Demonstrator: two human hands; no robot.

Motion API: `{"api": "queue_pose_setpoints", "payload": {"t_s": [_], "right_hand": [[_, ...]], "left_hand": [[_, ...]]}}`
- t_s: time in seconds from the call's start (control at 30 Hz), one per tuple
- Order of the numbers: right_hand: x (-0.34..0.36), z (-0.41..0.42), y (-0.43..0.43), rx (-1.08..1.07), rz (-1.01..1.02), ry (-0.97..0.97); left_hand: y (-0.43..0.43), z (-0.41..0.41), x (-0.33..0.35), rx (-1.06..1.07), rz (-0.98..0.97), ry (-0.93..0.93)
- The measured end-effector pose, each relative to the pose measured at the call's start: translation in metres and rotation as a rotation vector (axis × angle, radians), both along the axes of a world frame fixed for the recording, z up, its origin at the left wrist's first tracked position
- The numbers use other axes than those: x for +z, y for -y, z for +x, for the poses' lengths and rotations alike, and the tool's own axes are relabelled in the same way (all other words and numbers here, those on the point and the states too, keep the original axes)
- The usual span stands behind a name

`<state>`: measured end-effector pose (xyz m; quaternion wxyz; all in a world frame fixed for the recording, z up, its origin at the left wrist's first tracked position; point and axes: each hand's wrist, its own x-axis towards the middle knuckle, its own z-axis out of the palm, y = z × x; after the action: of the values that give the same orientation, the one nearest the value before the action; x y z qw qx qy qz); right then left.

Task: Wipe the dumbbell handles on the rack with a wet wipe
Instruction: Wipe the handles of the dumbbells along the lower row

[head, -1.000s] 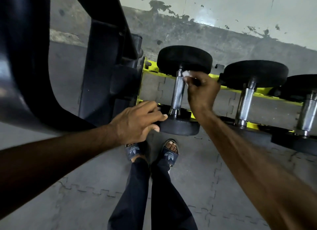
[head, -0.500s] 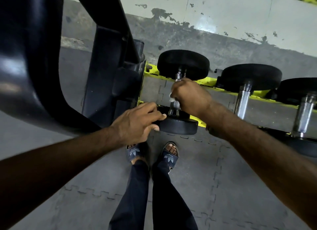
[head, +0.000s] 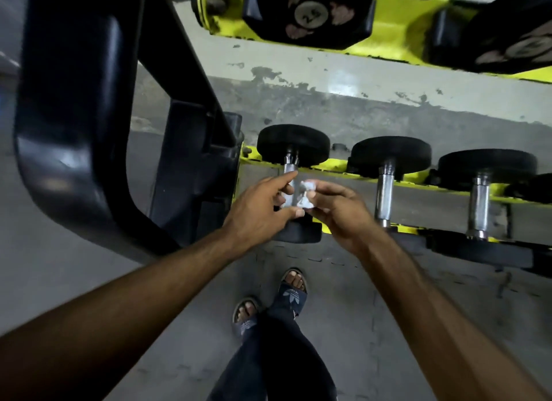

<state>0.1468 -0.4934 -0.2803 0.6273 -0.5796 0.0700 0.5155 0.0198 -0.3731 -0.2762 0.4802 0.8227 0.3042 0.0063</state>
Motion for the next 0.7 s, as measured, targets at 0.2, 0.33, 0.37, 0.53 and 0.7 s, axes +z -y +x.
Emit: {"api": "queue_pose_setpoints", "payload": {"t_s": [0.2,0.33,0.37,0.53,0.7], "right_hand": [[0.022,-0.01,0.024,-0.004,0.071,-0.079],[0.034,-0.018,0.044,0.023,0.151,-0.128],[0.036,-0.018,0.05,0.034,0.177,-0.122],[0.045,-0.013,0.073,0.022,0.16,0.072],[0.05,0.011,0.095,-0.089,0.039,0.159]], "left_hand": [[0.019,0.002,0.021,0.105,-0.101,0.087],[0.03,-0.001,0.032,0.163,-0.127,0.098],[0.032,0.0,0.034,0.18,-0.132,0.094],[0.054,0.015,0.044,0.193,-0.194,0.127],[0.082,0.045,0.047,0.156,-0.228,0.123]]}}
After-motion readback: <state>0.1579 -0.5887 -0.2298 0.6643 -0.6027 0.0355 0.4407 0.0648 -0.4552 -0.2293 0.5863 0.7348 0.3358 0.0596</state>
